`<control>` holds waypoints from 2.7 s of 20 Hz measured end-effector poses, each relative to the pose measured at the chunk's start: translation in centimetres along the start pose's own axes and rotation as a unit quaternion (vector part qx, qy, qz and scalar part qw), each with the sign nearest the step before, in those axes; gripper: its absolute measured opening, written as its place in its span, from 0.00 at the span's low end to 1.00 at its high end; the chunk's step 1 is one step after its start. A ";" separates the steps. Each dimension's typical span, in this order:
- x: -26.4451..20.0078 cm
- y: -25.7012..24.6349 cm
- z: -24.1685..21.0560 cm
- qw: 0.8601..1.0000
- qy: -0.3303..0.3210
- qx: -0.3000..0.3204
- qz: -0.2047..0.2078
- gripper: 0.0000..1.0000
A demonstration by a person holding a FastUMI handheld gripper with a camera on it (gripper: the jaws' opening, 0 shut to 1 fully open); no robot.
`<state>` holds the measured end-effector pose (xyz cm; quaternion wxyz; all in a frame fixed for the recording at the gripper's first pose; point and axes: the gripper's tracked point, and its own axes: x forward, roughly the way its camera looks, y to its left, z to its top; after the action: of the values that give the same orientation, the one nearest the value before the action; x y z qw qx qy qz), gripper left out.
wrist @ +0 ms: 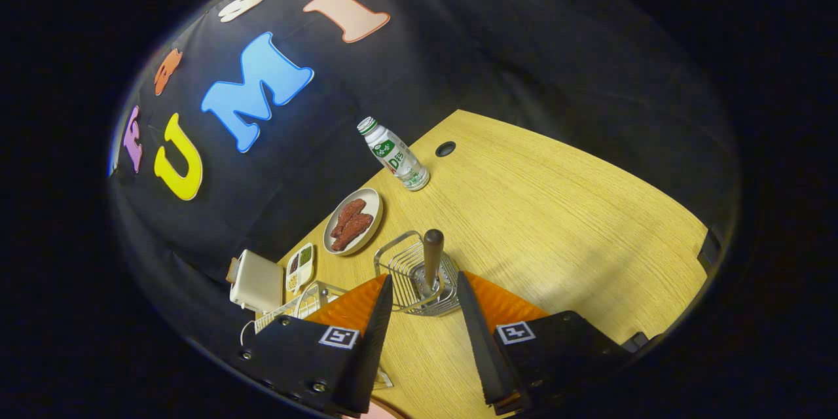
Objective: Take the plate from the dish rack, then take the spoon from the basket and place it into the plate.
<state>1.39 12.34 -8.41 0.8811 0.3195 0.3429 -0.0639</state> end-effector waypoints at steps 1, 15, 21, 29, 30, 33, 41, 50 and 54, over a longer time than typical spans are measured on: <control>0.4 -0.2 0.3 1.000 -0.002 0.004 -0.003 0.62; 1.8 0.4 3.1 1.000 -0.011 0.001 -0.002 0.14; -2.4 3.1 7.3 0.996 -0.054 -0.073 0.013 0.14; -8.8 9.7 4.9 0.987 -0.047 -0.129 0.085 0.14; -9.3 10.5 3.5 0.985 -0.037 -0.136 0.095 0.14; -11.2 13.4 -1.3 0.980 0.003 -0.149 0.131 0.14; -13.7 18.2 -14.8 0.948 0.092 -0.227 0.202 0.14; -13.3 17.7 -25.8 0.907 0.157 -0.320 0.222 0.10; -13.5 17.5 -27.7 0.898 0.163 -0.340 0.228 0.10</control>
<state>-18.63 41.52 -6.19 0.8581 0.0755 0.4008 0.3121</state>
